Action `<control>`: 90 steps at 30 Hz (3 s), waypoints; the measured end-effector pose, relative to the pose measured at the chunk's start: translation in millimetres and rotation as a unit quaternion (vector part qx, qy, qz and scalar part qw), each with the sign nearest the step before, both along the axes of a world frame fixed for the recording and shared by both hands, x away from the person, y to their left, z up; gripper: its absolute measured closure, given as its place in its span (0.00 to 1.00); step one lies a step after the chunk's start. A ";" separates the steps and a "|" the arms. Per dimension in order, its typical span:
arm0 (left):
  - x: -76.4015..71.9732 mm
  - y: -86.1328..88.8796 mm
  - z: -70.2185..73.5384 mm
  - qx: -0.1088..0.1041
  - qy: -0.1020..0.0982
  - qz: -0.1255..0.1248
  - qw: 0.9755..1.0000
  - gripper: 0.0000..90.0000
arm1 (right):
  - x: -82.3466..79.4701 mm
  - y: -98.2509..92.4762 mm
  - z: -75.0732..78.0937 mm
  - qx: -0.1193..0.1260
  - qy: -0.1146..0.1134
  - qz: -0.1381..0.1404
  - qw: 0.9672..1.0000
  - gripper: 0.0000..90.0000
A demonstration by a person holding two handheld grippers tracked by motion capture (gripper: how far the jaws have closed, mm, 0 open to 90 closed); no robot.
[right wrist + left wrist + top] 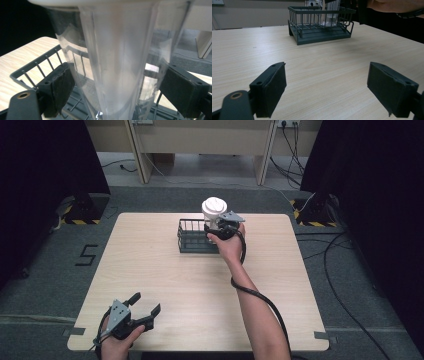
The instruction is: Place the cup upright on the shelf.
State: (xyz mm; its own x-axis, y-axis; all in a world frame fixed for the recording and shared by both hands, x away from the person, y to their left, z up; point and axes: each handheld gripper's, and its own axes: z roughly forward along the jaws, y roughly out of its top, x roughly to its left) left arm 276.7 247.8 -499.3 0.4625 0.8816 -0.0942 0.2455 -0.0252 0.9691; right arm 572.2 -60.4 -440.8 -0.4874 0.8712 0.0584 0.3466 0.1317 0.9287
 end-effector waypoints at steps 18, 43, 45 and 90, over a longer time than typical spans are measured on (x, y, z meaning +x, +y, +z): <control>0.4 -2.2 -0.6 0.005 0.001 -0.001 1.000 0.17 | -19.6 -11.5 7.1 0.007 0.002 0.012 1.000 0.17; 0.3 -4.7 -1.2 0.007 0.002 -0.004 1.000 0.17 | -42.4 -28.9 2.9 0.019 0.007 0.015 1.000 0.19; 0.3 -5.1 -1.2 0.007 0.002 -0.004 1.000 0.17 | -44.0 -30.5 3.6 0.019 0.006 0.016 1.000 0.19; -0.7 -8.6 -1.6 0.013 0.000 -0.006 1.000 0.17 | -79.7 -65.8 -5.4 0.014 0.018 0.001 1.000 0.21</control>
